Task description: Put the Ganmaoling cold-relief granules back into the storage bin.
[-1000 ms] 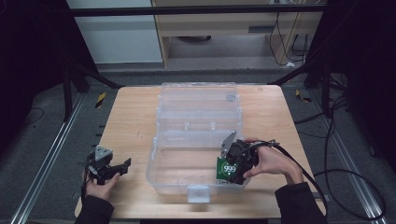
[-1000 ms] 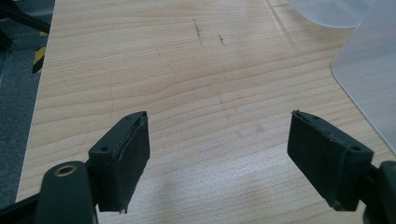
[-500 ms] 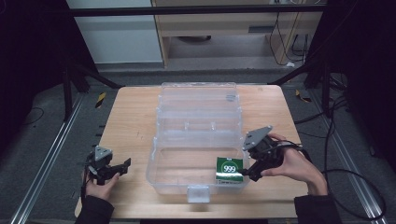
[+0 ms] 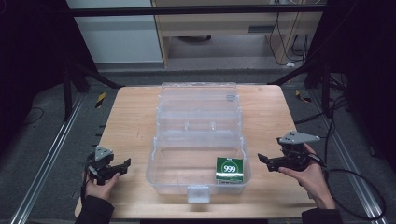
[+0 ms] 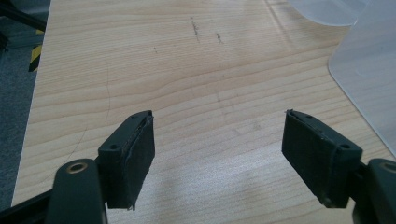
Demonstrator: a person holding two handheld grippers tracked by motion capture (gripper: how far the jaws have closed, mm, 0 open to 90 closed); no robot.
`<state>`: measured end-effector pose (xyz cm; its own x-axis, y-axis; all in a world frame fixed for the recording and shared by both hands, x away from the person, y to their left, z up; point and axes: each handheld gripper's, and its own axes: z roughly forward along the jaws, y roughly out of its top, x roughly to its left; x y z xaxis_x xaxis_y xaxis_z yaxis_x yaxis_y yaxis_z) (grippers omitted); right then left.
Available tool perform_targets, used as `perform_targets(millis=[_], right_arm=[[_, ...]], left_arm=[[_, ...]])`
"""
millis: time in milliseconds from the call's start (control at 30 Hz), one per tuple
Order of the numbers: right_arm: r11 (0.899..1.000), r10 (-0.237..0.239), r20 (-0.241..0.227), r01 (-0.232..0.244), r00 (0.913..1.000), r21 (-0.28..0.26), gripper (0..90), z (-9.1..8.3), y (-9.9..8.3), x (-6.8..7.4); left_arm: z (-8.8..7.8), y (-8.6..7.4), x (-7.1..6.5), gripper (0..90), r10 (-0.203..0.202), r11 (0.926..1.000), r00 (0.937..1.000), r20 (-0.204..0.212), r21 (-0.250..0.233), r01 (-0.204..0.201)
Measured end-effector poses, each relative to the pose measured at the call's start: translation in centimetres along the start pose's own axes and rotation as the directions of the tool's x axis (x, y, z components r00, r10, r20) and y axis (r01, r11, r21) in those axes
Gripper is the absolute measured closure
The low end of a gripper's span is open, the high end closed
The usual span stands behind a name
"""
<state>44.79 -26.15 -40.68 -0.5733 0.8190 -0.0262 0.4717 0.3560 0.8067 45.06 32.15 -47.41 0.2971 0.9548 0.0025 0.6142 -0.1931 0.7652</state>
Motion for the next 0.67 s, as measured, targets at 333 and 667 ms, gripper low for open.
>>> perform_targets(millis=[333,667], right_arm=[[0.984,0.171,0.162,-0.161,0.9718,-0.07,4.8,2.1,-4.6,-2.3],[0.966,0.256,0.262,-0.236,0.9305,-0.107,2.3,3.1,-6.8,-3.7]], left_arm=[[0.0,0.0,0.2,26.3,-0.004,1.0,1.0,-0.006,0.0,0.004],[0.1,-0.2,0.7,25.8,-0.014,0.9999,0.9996,-0.024,0.003,0.014]])
